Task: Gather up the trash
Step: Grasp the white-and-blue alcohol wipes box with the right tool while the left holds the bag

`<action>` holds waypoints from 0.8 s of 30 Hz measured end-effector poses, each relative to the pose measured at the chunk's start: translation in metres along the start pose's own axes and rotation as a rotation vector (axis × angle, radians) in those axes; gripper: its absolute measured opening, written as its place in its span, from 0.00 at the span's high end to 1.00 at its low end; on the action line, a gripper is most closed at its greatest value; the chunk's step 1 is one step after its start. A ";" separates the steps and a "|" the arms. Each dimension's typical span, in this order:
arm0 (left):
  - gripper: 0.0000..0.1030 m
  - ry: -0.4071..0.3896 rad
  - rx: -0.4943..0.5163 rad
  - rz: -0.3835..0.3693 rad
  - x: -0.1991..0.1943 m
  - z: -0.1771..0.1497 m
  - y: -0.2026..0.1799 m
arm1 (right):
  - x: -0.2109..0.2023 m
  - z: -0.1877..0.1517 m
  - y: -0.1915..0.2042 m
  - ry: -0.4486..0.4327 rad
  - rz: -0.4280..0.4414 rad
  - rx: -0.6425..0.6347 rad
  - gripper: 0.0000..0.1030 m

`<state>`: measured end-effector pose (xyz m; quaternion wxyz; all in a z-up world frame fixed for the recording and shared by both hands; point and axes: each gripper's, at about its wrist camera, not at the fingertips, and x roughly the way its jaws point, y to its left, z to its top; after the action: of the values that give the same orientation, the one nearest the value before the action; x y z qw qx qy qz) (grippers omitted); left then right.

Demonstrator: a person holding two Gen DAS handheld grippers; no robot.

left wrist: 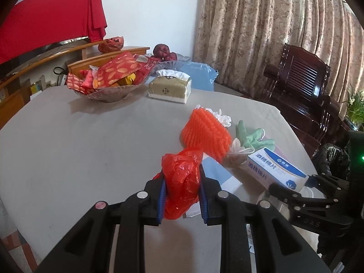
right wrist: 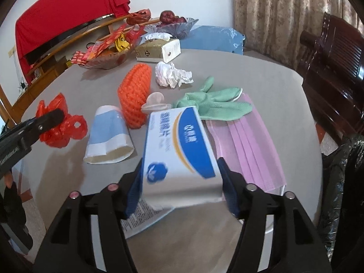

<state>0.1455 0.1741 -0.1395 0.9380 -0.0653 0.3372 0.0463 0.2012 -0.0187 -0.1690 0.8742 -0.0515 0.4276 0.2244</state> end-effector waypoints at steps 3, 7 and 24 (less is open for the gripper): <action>0.77 0.002 -0.001 0.001 0.001 -0.001 0.002 | 0.008 0.002 0.001 0.003 -0.017 0.002 0.28; 0.77 0.005 -0.004 0.000 0.001 -0.001 0.002 | 0.013 0.004 0.001 -0.009 -0.028 0.001 0.26; 0.77 -0.047 0.034 -0.060 -0.020 0.013 -0.029 | -0.068 0.004 -0.006 -0.116 0.014 -0.015 0.49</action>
<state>0.1415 0.1465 -0.1142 0.9476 -0.0583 0.3137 0.0141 0.1703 -0.0471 -0.1147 0.8954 -0.0421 0.3748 0.2365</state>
